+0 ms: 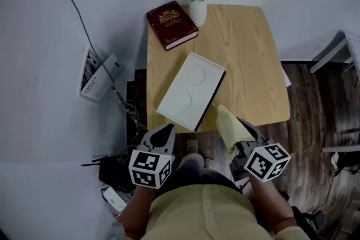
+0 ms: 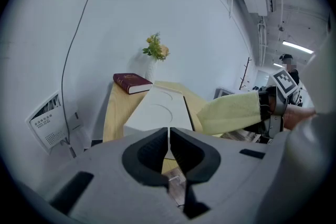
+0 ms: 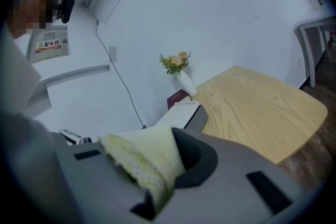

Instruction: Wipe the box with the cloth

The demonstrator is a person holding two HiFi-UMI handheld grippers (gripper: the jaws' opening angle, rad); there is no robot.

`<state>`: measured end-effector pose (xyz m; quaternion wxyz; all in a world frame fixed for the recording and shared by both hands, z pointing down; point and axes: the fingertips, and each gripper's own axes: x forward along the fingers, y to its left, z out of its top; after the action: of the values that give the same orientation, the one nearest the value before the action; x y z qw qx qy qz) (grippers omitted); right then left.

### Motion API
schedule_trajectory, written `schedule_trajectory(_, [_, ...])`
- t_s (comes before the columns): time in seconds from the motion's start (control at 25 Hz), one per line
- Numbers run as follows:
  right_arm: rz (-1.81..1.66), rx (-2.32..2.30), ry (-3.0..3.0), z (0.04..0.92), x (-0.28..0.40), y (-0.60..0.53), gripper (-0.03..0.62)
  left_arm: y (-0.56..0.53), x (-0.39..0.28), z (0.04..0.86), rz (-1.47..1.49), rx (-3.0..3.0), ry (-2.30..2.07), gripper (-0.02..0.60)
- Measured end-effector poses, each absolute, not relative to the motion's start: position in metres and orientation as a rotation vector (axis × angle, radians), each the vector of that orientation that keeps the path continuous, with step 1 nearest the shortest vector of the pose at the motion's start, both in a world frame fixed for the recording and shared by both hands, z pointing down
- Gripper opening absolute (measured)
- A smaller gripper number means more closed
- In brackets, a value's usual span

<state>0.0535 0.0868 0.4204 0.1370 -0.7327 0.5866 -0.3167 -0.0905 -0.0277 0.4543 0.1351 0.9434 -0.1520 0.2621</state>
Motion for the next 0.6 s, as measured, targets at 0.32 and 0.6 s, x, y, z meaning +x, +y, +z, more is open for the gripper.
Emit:
schedule_trajectory(0.32, [-0.877, -2.16, 1.638, 0.408, 0.093, 0.056, 0.031, -0.062, -0.079, 0.441, 0.699, 2.732, -0.484, 0.026])
schedule_trajectory(0.6, [-0.801, -2.245, 1.63, 0.399, 0.134, 0.024, 0.031, -0.087, -0.082, 0.439, 0.661, 2.708, -0.56, 0.026])
